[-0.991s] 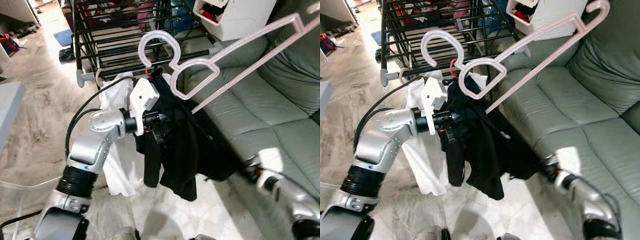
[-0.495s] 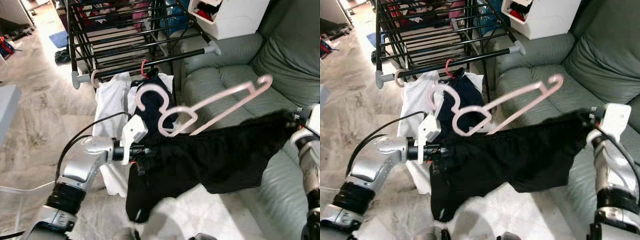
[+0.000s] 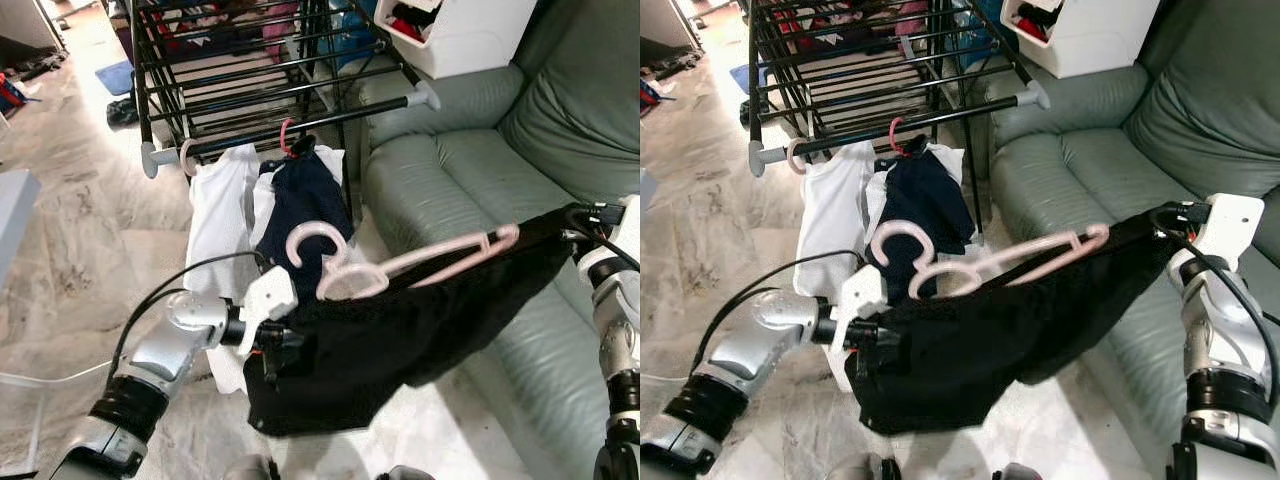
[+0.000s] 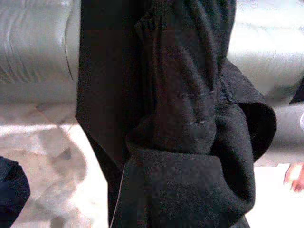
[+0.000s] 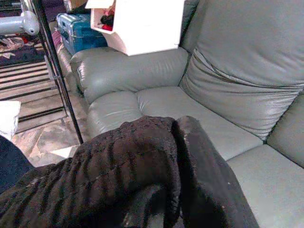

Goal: Hang hanger

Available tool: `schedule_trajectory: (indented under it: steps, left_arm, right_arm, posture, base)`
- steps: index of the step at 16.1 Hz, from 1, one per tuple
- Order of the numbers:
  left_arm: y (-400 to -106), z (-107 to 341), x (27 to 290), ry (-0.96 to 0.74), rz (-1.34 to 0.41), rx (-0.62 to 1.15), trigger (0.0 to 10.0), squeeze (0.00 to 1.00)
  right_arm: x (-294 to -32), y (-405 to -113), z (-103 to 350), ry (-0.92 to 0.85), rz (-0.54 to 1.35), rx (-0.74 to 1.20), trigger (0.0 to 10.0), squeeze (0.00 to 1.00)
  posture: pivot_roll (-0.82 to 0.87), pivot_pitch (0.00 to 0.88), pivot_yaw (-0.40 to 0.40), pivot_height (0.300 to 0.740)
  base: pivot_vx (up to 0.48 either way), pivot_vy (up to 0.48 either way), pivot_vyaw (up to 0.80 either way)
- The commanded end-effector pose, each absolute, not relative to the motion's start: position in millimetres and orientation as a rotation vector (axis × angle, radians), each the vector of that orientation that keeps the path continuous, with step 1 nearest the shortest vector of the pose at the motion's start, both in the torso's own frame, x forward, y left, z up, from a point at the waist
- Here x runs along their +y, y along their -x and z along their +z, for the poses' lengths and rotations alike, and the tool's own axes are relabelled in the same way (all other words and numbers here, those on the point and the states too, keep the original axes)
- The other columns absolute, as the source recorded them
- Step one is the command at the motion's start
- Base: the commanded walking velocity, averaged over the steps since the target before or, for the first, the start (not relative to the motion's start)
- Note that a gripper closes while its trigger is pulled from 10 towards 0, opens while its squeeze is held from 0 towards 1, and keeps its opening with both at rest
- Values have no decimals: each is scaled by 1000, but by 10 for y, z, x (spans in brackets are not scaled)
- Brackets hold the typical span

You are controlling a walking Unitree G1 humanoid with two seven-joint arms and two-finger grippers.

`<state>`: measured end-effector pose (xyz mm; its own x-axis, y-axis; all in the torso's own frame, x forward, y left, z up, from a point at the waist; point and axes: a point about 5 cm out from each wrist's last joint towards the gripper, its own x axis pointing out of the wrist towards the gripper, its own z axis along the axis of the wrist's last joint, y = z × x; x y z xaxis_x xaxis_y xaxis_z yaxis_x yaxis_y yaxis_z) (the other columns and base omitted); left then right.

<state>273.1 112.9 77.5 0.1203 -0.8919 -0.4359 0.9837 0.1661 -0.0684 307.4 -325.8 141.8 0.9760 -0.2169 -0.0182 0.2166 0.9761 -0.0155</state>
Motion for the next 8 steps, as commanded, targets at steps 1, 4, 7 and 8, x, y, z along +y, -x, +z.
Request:
schedule_trajectory:
  steps: [1,4,7,8]
  left_arm:
    - [-2709,653,1319,-313,-1351,517,0,0]
    - [-2712,530,1270,-417,-1363,549,0,0]
    - [-2739,396,1268,-524,-1324,599,0,0]
    - [-2755,358,1268,-544,-1301,613,0,0]
  right_arm:
    - [-3367,-3076,1636,17,-290,-67,0,0]
    - [-3323,-3106,1647,22,-272,-72,0,0]
    - [-3276,-3141,1667,16,-258,-79,0,0]
    - [-3258,-3150,1667,16,-251,-80,0,0]
  posture:
    - [-63,0,55,740]
    - [-68,0,53,740]
    - [-67,0,54,740]
    - [-67,0,54,740]
  base:
    - [0,0,0]
    - [0,0,0]
    - [0,0,0]
    - [0,0,0]
